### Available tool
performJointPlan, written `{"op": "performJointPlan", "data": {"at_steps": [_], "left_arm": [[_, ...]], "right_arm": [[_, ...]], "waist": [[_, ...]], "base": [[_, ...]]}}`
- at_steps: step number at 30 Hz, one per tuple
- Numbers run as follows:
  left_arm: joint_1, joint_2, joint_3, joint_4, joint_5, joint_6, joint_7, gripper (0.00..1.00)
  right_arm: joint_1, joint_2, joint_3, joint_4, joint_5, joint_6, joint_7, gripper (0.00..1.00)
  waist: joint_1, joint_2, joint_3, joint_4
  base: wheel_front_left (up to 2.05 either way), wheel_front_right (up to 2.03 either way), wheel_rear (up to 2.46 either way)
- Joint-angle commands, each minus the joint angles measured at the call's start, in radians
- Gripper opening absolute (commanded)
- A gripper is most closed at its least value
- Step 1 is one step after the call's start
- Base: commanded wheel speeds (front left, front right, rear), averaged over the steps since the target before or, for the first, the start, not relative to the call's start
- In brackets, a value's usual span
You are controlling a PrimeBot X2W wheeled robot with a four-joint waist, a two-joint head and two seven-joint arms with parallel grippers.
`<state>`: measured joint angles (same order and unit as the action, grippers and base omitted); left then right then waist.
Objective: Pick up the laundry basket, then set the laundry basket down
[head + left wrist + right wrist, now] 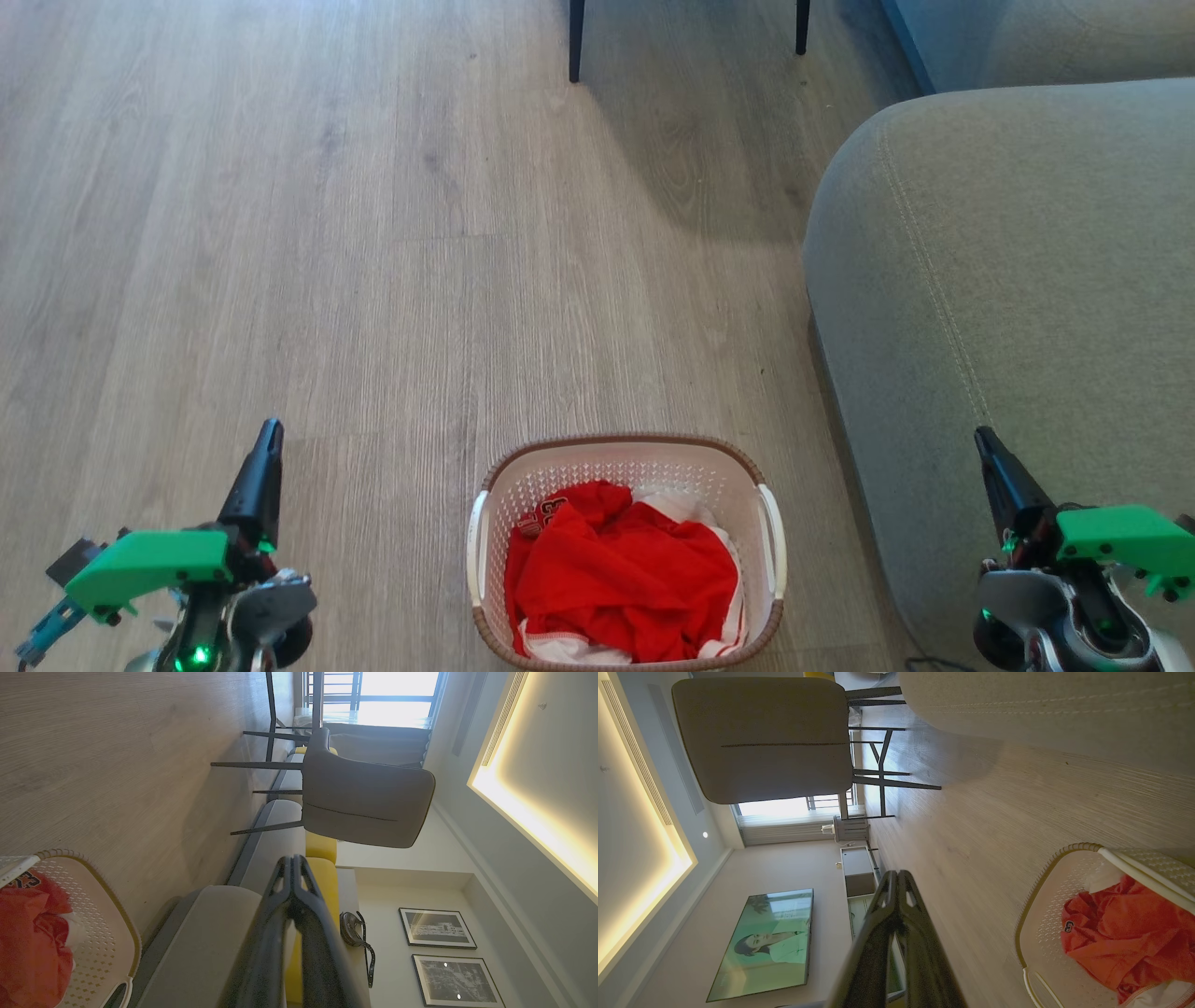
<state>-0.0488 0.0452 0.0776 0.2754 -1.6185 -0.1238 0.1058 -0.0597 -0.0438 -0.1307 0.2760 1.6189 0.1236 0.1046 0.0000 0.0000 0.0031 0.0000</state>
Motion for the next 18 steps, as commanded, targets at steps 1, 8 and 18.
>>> {"op": "performJointPlan", "data": {"at_steps": [1, 8, 18], "left_arm": [[-0.059, 0.006, 0.036, -0.030, 0.010, -0.007, 0.008, 0.00], [-0.059, 0.006, 0.036, -0.030, 0.010, -0.007, 0.008, 0.00], [-0.059, 0.006, 0.037, -0.030, 0.010, -0.007, 0.008, 0.00]], "right_arm": [[-0.048, -0.007, 0.016, -0.031, -0.011, 0.007, 0.009, 0.00], [-0.048, -0.007, 0.016, -0.031, -0.011, 0.007, 0.009, 0.00], [-0.048, -0.007, 0.016, -0.031, -0.011, 0.007, 0.009, 0.00]], "waist": [[0.0000, 0.0000, 0.000, 0.000], [0.0000, 0.0000, 0.000, 0.000], [0.0000, 0.0000, 0.000, 0.000]], "base": [[0.00, 0.00, 0.00], [0.00, 0.00, 0.00], [0.00, 0.00, 0.00]]}}
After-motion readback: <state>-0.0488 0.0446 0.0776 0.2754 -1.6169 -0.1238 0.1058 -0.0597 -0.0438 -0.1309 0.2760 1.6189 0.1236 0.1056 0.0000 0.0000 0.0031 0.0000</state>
